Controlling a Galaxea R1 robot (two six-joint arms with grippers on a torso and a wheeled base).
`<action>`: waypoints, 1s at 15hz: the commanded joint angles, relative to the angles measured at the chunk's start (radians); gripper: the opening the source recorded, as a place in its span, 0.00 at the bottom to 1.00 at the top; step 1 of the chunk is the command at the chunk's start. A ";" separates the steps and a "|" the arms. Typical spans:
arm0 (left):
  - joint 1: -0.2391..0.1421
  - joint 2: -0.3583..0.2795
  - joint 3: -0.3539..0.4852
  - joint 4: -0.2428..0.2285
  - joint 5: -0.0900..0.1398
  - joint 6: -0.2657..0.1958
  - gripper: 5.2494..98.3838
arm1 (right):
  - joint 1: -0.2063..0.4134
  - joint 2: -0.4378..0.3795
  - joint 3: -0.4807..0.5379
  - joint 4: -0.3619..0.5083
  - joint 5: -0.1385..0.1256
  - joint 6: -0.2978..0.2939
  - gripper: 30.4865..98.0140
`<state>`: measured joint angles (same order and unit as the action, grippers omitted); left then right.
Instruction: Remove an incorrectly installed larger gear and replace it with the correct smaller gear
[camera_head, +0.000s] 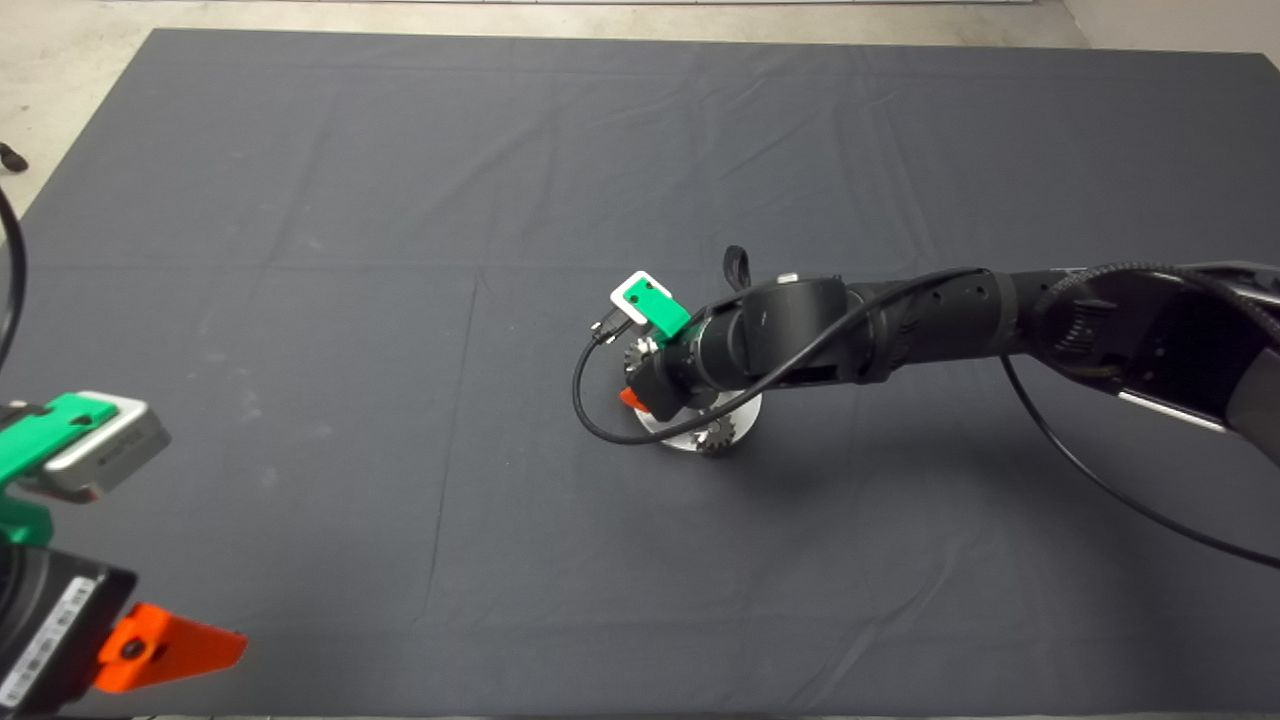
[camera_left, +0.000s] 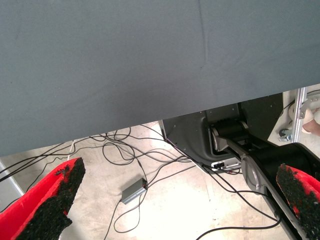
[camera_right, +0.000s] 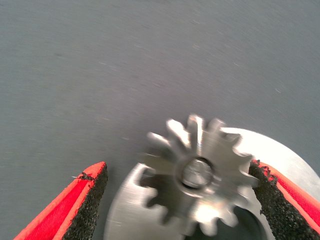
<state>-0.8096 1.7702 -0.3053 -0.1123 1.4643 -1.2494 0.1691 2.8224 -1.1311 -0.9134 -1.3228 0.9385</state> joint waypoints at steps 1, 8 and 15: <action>-0.010 -0.001 0.013 -0.021 0.002 0.004 1.00 | 0.015 0.015 -0.001 -0.025 0.005 -0.009 0.66; -0.010 -0.002 0.013 -0.021 0.004 0.004 1.00 | 0.015 0.015 -0.021 -0.027 0.004 -0.012 0.53; -0.010 -0.002 0.013 -0.023 0.004 0.004 1.00 | 0.018 0.016 -0.021 -0.027 -0.001 -0.012 0.38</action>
<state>-0.8096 1.7702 -0.3053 -0.1123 1.4645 -1.2494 0.1694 2.8315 -1.1532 -0.9198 -1.3336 0.9279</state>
